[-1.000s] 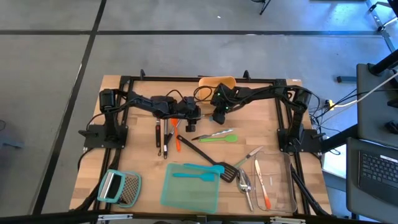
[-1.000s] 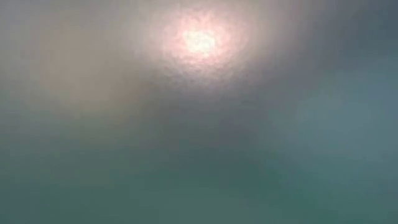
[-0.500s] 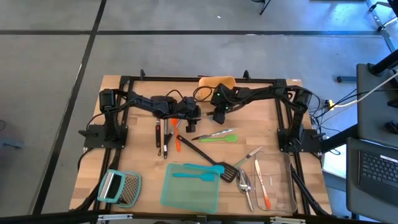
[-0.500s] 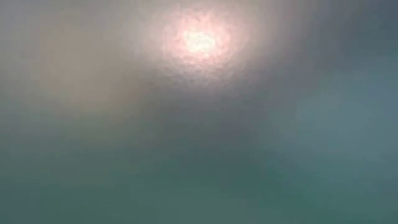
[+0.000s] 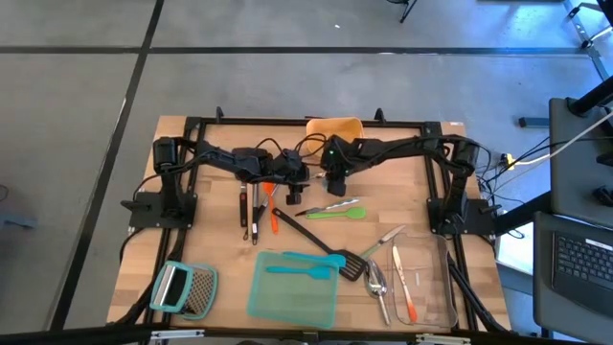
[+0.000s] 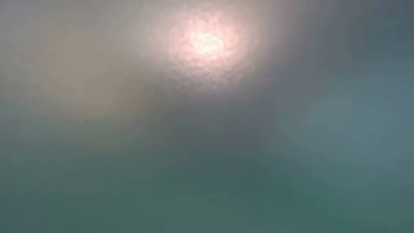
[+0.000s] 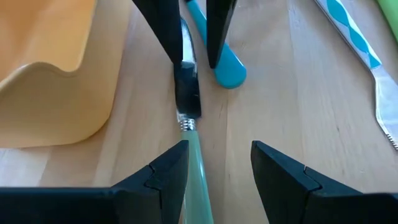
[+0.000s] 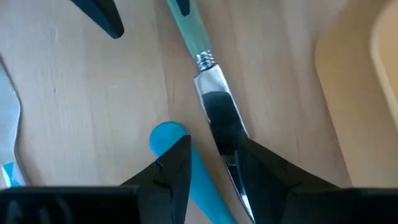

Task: Pick & Place Kitchen Items
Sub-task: Put the green table knife into the transparent bin

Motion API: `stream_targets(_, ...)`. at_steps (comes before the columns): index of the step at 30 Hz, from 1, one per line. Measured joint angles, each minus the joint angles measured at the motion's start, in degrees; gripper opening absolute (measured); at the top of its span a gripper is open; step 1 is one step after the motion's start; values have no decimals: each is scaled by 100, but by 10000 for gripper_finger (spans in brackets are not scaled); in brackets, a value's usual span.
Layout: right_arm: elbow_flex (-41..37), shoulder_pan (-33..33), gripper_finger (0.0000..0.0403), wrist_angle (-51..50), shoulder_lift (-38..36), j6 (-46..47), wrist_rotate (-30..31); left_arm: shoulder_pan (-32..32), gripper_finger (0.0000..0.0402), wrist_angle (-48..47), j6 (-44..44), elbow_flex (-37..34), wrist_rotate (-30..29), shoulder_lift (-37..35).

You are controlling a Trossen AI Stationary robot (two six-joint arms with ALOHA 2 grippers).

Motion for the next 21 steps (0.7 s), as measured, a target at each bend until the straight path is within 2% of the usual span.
stream_targets(12,18,-2,131,-14,109,23,-223,1,168,-24,-58,0,2,0)
stream_targets(17,39,60,131,176,197,95,370,-39,168,-24,-59,0,2,0)
stream_targets(21,36,105,131,151,203,98,427,-79,168,-24,-57,0,2,0)
